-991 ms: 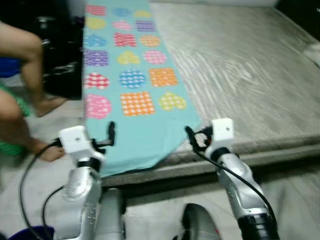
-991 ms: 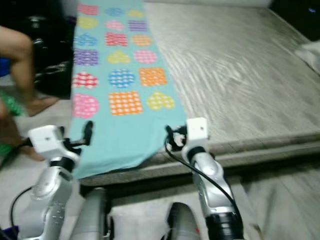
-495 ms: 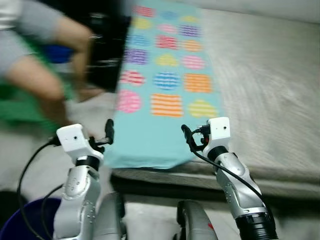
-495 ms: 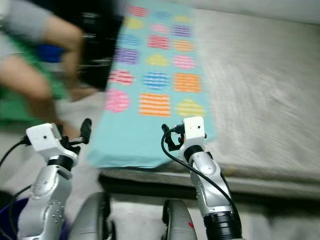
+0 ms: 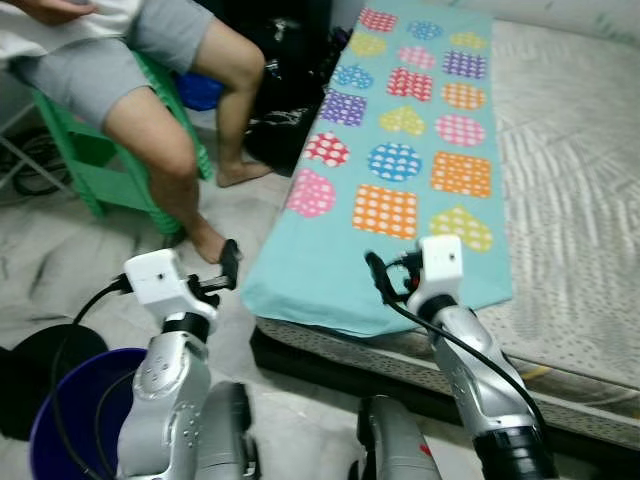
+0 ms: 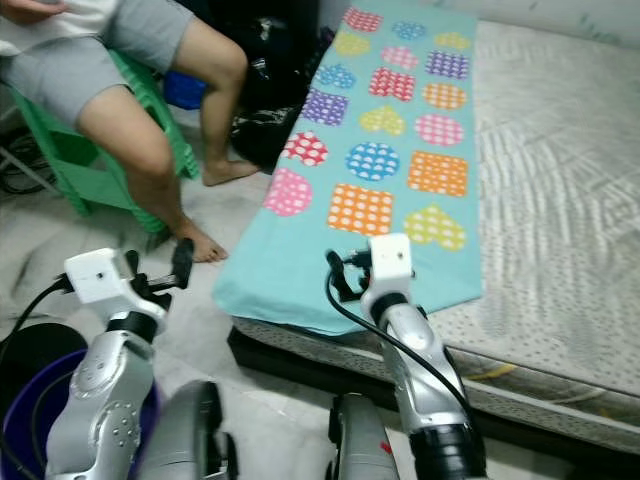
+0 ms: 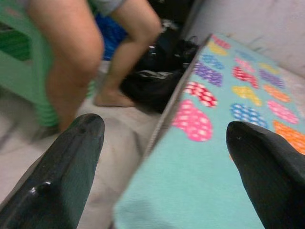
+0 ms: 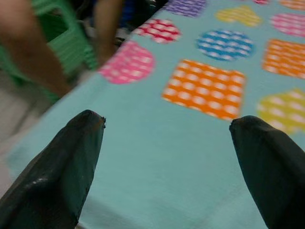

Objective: Clean up the room

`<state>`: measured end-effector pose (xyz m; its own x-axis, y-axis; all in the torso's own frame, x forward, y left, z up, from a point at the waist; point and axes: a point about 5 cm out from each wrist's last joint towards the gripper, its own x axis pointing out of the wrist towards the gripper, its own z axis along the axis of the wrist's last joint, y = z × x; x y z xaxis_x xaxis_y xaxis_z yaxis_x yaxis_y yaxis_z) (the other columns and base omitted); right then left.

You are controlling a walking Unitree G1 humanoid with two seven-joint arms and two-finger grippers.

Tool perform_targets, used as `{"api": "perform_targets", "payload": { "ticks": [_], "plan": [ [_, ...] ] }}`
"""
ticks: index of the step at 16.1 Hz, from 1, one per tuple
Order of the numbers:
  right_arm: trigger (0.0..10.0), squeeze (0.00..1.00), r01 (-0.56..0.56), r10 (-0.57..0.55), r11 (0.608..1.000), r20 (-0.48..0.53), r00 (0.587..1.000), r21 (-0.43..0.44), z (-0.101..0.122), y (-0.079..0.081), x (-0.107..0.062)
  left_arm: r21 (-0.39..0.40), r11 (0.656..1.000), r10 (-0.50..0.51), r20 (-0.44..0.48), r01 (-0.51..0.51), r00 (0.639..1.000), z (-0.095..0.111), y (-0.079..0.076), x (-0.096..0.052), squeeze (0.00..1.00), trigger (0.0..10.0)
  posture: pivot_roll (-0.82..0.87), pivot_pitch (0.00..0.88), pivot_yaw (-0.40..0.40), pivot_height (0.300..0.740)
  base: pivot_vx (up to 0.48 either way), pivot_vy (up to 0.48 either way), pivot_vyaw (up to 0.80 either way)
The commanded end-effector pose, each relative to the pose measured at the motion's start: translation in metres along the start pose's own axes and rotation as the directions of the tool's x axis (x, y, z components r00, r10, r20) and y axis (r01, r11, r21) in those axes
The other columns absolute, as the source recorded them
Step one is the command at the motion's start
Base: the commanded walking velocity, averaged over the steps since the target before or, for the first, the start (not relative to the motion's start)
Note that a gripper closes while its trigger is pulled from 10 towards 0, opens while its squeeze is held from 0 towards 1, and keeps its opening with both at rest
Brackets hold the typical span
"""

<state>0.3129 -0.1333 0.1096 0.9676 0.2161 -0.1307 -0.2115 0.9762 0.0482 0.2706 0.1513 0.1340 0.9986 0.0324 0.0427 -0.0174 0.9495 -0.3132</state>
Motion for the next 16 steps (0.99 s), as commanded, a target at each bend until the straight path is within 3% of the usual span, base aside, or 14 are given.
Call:
{"api": "perform_targets", "payload": {
  "ticks": [1,5,8,16],
  "plan": [
    [10.0,0.00,0.018,-0.017,1.000,-0.010,1.000,0.014,-0.0013,-0.0021,-0.0007,-0.018,1.000,-0.001,-0.010,0.001,1.000,-0.0015,-0.0006,-0.0006,0.00,10.0,-0.01,0.188,-0.074,0.607,0.000,0.000,-0.80],
    [10.0,0.00,0.022,-0.022,1.000,-0.009,1.000,0.020,-0.0017,-0.0025,-0.0009,-0.024,1.000,-0.006,-0.012,0.006,1.000,-0.0015,-0.0018,-0.0007,0.00,10.0,-0.01,0.188,-0.074,0.607,0.000,0.000,-0.72],
    [10.0,0.00,0.023,-0.023,1.000,-0.007,1.000,0.020,-0.0014,-0.0029,-0.0010,-0.027,1.000,-0.011,-0.013,0.011,1.000,-0.0016,-0.0029,-0.0008,0.00,10.0,-0.01,0.189,-0.075,0.607,0.000,0.000,0.00],
    [10.0,0.00,0.024,-0.023,0.999,-0.016,1.000,0.028,-0.0022,-0.0030,-0.0005,-0.038,0.999,-0.024,-0.011,0.024,1.000,-0.0016,-0.0048,-0.0009,0.00,10.0,-0.01,0.185,-0.078,0.607,0.000,0.000,-0.79]
  ]
}}
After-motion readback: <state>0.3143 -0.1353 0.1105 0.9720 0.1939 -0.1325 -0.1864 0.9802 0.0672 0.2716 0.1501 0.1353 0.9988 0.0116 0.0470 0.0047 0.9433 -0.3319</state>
